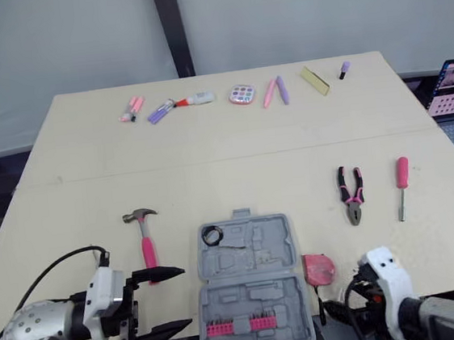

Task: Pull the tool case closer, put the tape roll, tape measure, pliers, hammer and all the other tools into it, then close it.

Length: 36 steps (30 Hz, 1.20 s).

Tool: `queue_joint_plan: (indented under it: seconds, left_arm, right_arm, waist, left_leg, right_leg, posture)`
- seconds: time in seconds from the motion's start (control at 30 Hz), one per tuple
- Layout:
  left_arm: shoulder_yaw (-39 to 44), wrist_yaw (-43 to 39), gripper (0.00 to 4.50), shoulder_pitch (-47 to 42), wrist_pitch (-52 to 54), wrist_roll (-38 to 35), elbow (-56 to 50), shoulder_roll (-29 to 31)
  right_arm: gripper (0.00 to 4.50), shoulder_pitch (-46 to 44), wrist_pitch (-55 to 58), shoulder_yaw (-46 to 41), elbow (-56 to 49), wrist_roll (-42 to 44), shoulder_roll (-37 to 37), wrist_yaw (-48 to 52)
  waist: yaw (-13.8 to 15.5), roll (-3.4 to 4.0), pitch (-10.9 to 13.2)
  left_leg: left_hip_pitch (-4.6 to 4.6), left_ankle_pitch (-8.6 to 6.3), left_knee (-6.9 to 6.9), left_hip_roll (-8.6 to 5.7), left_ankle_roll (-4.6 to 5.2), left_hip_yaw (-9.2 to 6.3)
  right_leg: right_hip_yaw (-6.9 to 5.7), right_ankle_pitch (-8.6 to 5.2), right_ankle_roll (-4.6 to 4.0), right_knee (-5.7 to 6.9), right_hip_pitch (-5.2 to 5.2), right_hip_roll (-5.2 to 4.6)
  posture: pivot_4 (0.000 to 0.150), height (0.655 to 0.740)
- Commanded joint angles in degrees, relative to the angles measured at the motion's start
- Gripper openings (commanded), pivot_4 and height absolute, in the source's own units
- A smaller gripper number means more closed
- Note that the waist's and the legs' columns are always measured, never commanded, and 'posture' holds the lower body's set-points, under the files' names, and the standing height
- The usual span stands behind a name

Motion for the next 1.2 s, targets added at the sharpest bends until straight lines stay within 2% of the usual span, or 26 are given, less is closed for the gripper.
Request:
queue_joint_plan:
  seconds: [0.03, 0.1, 0.27, 0.37, 0.53, 0.83, 1.2]
  left_arm:
    - [-0.1, -2.1, 4.5, -0.4, -2.0, -0.2, -0.7, 1.3]
    - [0.4, -2.6, 4.5, -0.7, -7.1, 2.7, 0.0, 0.9]
    - [0.5, -4.9, 4.5, 0.2, -11.4, 2.5, 1.6, 0.6]
    - [1.0, -5.2, 4.5, 1.4, -14.4, 2.7, 2.3, 0.0]
    - [1.4, -5.8, 4.5, 3.0, -17.5, 2.7, 2.9, -0.3]
    - [1.3, -4.3, 4.5, 4.9, -18.8, 2.8, 1.9, -0.7]
    - [1.4, -3.5, 4.5, 6.2, -19.5, 2.6, 1.3, -0.5]
  right_arm:
    - [4.47, 0.4, -9.2, -0.9, 2.5, -0.8, -5.5, 9.6]
    - [4.47, -1.8, -17.0, 1.3, 6.5, -4.8, -8.6, 12.8]
    - [4.47, -7.1, -35.7, 11.0, 17.1, -15.0, -15.0, 21.7]
    - [4.47, -12.5, -46.4, 18.7, 25.2, -22.1, -16.3, 24.4]
    - [4.47, -19.2, -59.1, 26.8, 34.9, -28.4, -16.1, 29.6]
    - [4.47, -24.8, -66.7, 33.4, 40.9, -32.4, -14.2, 32.2]
    - [4.47, -27.2, -69.3, 36.1, 44.1, -36.0, -10.5, 29.9]
  waist:
    - [0.0, -0.05, 0.0]
    - [0.0, -0.05, 0.0]
    - [0.0, -0.05, 0.0]
    - [-0.1, -0.1, 0.0]
    - [-0.1, -0.1, 0.0]
    - [-0.1, -0.1, 0.0]
    - [-0.1, -0.1, 0.0]
  left_leg:
    - [0.01, 0.0, 0.0, 0.0, 0.0, -0.01]
    - [0.01, 0.0, 0.02, -0.01, 0.0, 0.03]
    - [0.02, 0.0, 0.03, 0.0, 0.0, 0.04]
    - [0.03, 0.01, 0.03, 0.0, -0.01, 0.05]
    - [0.03, 0.01, 0.08, 0.0, -0.02, 0.06]
    - [0.04, 0.02, 0.1, 0.01, -0.04, 0.06]
    - [0.05, 0.03, 0.11, 0.01, -0.05, 0.06]
  right_leg:
    - [-0.01, 0.0, 0.0, -0.01, 0.01, 0.01]
    - [0.01, 0.01, 0.01, -0.01, 0.01, 0.0]
    - [0.01, 0.02, 0.04, -0.06, 0.01, 0.0]
    - [0.0, 0.02, 0.05, -0.04, 0.02, 0.0]
    - [-0.01, 0.04, 0.08, -0.08, 0.04, -0.01]
    - [-0.02, 0.04, 0.08, -0.08, 0.07, -0.01]
    - [-0.02, 0.04, 0.08, -0.06, 0.08, -0.01]
  posture:
    - [0.15, 0.74]
    - [0.15, 0.74]
    - [0.15, 0.74]
    - [0.15, 0.74]
    - [0.15, 0.74]
    - [0.15, 0.74]
    - [0.15, 0.74]
